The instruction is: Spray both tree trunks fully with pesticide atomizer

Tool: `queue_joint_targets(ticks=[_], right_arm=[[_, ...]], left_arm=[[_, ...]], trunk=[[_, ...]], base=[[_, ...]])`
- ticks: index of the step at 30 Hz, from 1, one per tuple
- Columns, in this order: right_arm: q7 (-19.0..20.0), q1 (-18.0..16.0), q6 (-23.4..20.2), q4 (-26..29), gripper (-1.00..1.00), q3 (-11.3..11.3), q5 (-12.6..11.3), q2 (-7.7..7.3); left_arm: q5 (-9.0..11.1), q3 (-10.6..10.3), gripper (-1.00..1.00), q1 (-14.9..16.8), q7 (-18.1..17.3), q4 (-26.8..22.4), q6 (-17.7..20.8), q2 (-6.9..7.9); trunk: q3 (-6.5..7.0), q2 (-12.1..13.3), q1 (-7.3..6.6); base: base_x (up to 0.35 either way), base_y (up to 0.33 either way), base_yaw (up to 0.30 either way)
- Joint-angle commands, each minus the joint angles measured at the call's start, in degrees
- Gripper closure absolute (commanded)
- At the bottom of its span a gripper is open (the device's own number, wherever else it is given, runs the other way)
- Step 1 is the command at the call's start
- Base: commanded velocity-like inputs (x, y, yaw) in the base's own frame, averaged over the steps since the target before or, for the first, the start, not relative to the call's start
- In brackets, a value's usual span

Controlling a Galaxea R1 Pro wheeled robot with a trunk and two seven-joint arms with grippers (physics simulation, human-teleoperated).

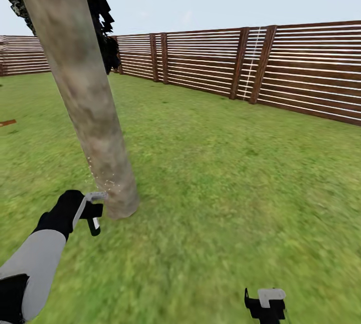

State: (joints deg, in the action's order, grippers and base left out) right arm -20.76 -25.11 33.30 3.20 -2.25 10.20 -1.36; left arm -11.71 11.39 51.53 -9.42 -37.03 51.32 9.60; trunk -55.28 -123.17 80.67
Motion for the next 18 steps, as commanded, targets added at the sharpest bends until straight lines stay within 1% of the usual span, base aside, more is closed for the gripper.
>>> queue_joint_targets(ticks=[1, 2, 4, 7, 14, 17, 18], right_arm=[[-0.59, -0.03, -0.08, -0.04, -1.0, -0.23, 0.52, -0.02], [-0.59, -0.03, -0.08, -0.04, -1.0, -0.22, 0.52, -0.02], [-0.59, -0.03, -0.08, -0.04, -1.0, -0.22, 0.52, -0.04], [-0.59, -0.03, -0.08, -0.04, -1.0, -0.21, 0.52, -0.04], [-0.59, -0.03, -0.08, -0.04, -1.0, -0.21, 0.52, -0.04], [-0.59, -0.03, -0.08, -0.04, -1.0, -0.21, 0.52, -0.04], [-0.59, -0.03, -0.08, -0.04, -1.0, -0.21, 0.52, -0.04]], left_arm=[[-0.71, 0.21, 1.0, 0.06, -0.52, -0.06, 0.19, -0.32], [-0.75, 0.21, 1.0, 0.06, -0.52, -0.06, 0.18, -0.91], [-0.77, 0.21, 1.0, 0.06, -0.52, -0.06, 0.21, -1.39], [-0.76, 0.22, 1.0, 0.06, -0.52, -0.06, 0.27, -1.44], [-0.76, 0.21, 1.0, 0.08, -0.56, -0.08, 0.33, -1.43], [-0.64, 0.2, 1.0, 0.15, -0.59, -3.75, 1.08, -2.33], [-0.71, 0.16, 1.0, 0.15, -0.6, -5.1, 2.83, -2.69]], trunk=[[-0.05, -0.02, 0.02], [-0.05, -0.02, 0.02], [-0.05, -0.02, 0.02], [-0.05, -0.02, 0.02], [-0.05, -0.02, 0.02], [-0.05, -0.02, 0.02], [-0.05, -0.02, 0.02]], base=[[0.282, -0.155, 0.271], [0.252, -0.178, 0.275], [0.116, -0.237, 0.277], [0.006, -0.273, 0.237], [-0.057, -0.272, 0.027], [0.201, -0.193, 0.0], [0.285, -0.108, 0.0]])
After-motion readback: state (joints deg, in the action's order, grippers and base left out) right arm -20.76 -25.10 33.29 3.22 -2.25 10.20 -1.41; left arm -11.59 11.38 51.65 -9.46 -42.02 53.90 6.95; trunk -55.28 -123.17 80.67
